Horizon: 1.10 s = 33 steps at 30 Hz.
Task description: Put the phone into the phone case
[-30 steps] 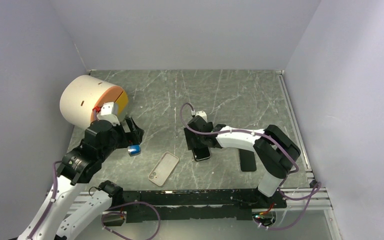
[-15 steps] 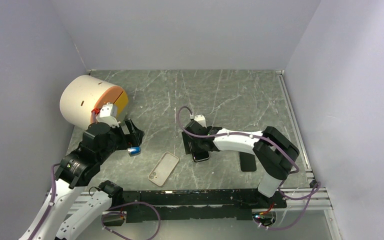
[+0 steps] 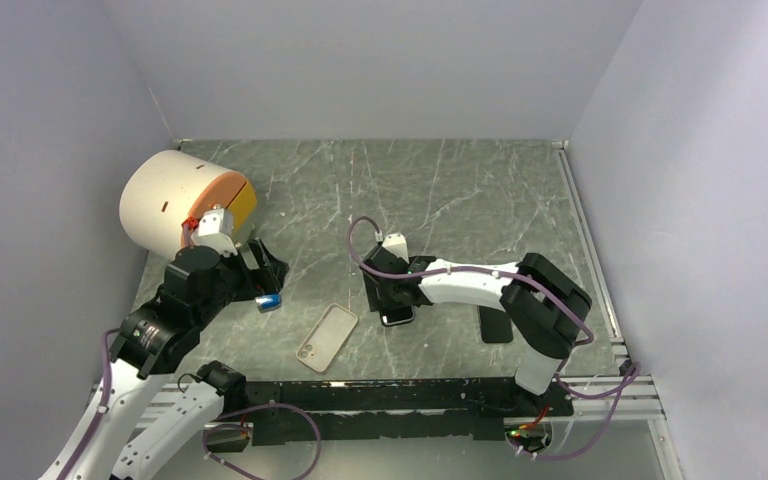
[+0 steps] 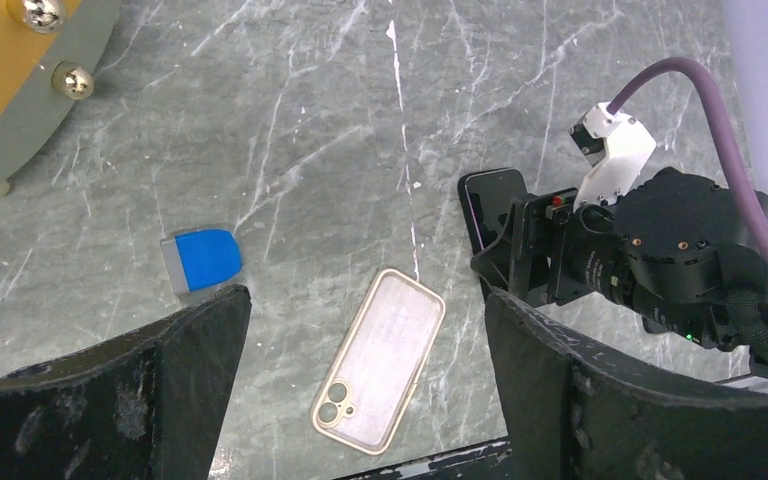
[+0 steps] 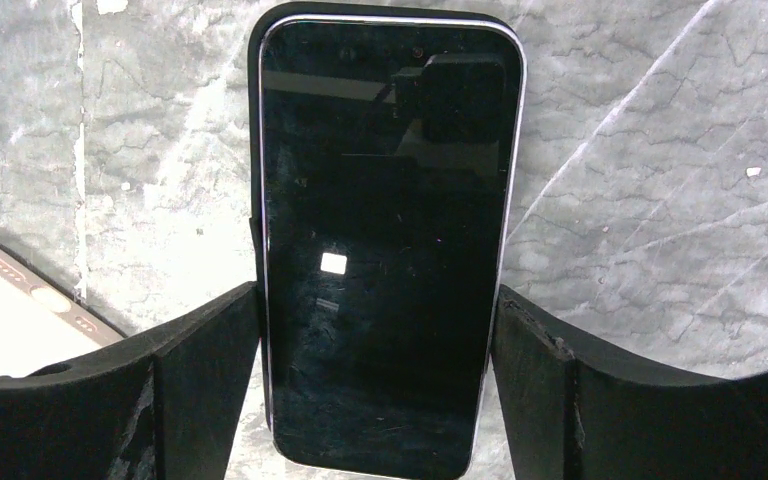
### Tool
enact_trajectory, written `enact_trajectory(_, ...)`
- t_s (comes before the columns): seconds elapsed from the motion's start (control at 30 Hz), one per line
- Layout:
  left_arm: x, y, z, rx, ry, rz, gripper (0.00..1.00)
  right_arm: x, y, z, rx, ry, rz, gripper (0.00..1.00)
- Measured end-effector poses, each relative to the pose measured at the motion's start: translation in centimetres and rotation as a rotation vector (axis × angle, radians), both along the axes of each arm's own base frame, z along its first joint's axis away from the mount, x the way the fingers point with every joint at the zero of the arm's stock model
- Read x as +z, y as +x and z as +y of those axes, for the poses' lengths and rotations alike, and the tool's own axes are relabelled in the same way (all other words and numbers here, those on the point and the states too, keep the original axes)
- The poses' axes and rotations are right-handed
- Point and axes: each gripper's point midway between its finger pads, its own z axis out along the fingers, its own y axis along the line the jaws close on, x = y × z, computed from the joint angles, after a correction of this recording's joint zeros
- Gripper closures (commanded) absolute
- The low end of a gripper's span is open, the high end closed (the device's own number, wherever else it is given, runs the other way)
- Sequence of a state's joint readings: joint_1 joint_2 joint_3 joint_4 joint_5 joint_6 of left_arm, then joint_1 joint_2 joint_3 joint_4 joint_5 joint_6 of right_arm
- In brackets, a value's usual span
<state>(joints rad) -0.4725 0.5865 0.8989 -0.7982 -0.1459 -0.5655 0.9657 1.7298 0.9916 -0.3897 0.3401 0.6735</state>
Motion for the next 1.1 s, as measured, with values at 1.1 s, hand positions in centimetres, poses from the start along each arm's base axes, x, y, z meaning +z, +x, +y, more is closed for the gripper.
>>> enact_trajectory(1.1,-8.8,2.5,-11.9,-0.218,-0.379,0.478,0.21,6.3,-2.0,-1.4,0.035,0.221,-0.129,0.33)
